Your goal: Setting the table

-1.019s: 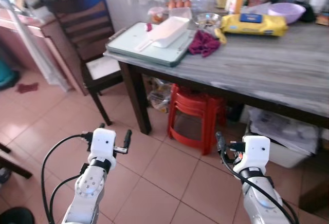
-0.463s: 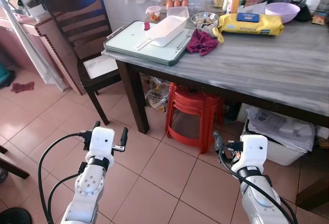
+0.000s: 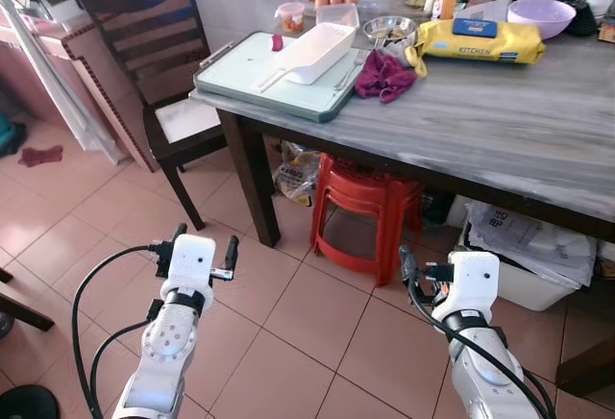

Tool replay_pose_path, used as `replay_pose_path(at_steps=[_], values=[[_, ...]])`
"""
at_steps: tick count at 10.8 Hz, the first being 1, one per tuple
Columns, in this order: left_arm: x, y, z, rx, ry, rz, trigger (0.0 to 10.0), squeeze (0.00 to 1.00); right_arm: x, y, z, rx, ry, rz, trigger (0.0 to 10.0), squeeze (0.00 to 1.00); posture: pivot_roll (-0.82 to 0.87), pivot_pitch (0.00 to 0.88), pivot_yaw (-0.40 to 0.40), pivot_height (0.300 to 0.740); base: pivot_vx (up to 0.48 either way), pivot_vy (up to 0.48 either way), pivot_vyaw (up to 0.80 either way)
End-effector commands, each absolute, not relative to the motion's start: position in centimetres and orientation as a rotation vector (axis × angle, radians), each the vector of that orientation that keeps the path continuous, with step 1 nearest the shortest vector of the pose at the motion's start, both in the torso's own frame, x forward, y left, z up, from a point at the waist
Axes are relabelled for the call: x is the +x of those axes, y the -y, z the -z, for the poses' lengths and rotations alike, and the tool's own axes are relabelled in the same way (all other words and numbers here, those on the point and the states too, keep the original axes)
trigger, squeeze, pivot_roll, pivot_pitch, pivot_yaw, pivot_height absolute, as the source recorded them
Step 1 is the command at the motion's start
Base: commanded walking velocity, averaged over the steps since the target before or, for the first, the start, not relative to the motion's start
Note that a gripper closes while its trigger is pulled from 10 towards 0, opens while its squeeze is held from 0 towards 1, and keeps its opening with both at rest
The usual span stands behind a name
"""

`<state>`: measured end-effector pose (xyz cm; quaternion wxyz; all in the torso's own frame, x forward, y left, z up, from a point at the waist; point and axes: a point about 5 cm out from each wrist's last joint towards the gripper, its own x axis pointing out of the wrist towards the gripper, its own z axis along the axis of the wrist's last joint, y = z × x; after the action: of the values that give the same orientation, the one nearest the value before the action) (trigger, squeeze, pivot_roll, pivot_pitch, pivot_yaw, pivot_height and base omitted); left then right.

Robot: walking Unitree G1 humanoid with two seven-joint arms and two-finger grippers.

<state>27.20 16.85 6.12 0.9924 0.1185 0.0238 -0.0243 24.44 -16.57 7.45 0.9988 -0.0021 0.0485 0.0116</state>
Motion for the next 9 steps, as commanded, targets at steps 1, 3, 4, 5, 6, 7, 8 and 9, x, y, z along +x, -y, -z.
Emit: replay_pose_path(at_steps=[1,3,4,5,6,7,8,9], values=[[27.08,-17.23,-5.81,0.258,-0.064,0.042,10.0,0.00,24.59,16.42,-7.40,0.007,-0.101,-0.024,10.0,0.00,-0.08,0.051,0.114,0.740,0.000,0.000,0.00],[27.10,-17.18,-5.85,0.261,-0.060,0.036,10.0,0.00,24.61,16.35,-7.37,0.010,-0.102,-0.025,10.0,0.00,-0.08,0.051,0.113,0.740,0.000,0.000,0.00],[27.09,-17.18,-5.86,0.264,-0.061,0.034,10.0,0.00,24.60,16.41,-7.34,0.012,-0.104,-0.024,10.0,0.00,-0.08,0.051,0.114,0.740,-0.255,0.000,0.00],[27.05,-17.26,-5.86,0.265,-0.062,0.029,10.0,0.00,24.56,16.43,-7.31,0.014,-0.106,-0.020,10.0,0.00,-0.08,0.053,0.115,0.740,-0.277,0.000,0.00],[27.02,-17.26,-5.84,0.266,-0.064,0.029,10.0,0.00,24.52,16.46,-7.25,0.018,-0.109,-0.016,10.0,0.00,-0.08,0.054,0.116,0.740,-0.285,0.000,0.00],[26.99,-17.20,-5.85,0.269,-0.063,0.032,10.0,0.00,24.47,16.44,-7.21,0.020,-0.110,-0.015,10.0,0.00,-0.08,0.055,0.117,0.740,-0.285,0.000,0.00],[26.99,-17.17,-5.86,0.268,-0.063,0.032,10.0,0.00,24.44,16.44,-7.18,0.023,-0.111,-0.013,10.0,0.00,-0.08,0.056,0.120,0.740,-0.296,0.000,0.00],[26.96,-17.14,-5.85,0.270,-0.063,0.034,10.0,0.00,24.40,16.44,-7.18,0.024,-0.112,-0.012,10.0,0.00,-0.08,0.058,0.122,0.740,-0.296,0.000,0.00]])
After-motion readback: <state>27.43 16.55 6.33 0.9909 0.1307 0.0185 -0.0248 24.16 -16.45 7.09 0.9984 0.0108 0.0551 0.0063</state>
